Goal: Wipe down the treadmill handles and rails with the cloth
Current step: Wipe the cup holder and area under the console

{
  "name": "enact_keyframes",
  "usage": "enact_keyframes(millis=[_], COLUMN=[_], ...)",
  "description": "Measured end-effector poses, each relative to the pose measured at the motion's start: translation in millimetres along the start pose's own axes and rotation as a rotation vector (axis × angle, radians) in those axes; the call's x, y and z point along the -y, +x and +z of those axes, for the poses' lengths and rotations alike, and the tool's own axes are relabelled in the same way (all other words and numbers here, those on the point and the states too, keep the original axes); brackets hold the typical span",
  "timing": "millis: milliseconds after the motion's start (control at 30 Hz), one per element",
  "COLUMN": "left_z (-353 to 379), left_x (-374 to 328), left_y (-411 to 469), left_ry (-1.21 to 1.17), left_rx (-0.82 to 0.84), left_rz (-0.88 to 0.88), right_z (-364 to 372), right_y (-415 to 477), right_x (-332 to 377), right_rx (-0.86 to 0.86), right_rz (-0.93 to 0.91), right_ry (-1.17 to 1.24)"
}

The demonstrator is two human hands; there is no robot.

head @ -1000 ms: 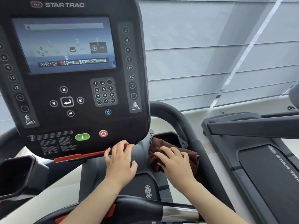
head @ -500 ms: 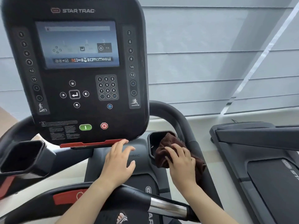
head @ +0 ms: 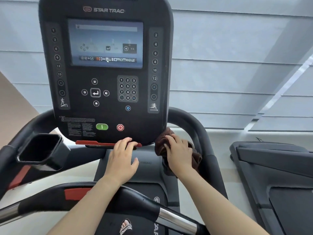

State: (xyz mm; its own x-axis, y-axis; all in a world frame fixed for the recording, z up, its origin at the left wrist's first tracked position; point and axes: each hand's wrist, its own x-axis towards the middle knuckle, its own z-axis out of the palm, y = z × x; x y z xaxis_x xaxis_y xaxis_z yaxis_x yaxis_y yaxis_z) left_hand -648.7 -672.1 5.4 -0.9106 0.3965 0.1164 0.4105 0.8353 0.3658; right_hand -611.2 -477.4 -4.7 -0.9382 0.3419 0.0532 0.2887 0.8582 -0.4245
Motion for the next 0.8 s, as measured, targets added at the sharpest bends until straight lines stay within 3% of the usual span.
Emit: enact_keyframes(millis=[300, 500, 633, 800], left_z=[7, 4, 4, 5], left_x=[0, -1, -2, -1], left_y=[1, 0, 1, 0], left_ry=[-0.011, -0.007, 0.0, -0.011], left_rx=[0.054, 0.061, 0.072, 0.066], left_rz=[0.08, 0.093, 0.102, 0.107], right_z=[-8, 0, -3, -10], right_y=[-15, -15, -21, -53], right_x=[-14, 4, -4, -17], right_rx=[0.167, 0.114, 0.179, 0.117], right_rz=[-0.138, -0.083, -0.145, -0.185], right_ry=[-0.024, -0.06, -0.08, -0.104])
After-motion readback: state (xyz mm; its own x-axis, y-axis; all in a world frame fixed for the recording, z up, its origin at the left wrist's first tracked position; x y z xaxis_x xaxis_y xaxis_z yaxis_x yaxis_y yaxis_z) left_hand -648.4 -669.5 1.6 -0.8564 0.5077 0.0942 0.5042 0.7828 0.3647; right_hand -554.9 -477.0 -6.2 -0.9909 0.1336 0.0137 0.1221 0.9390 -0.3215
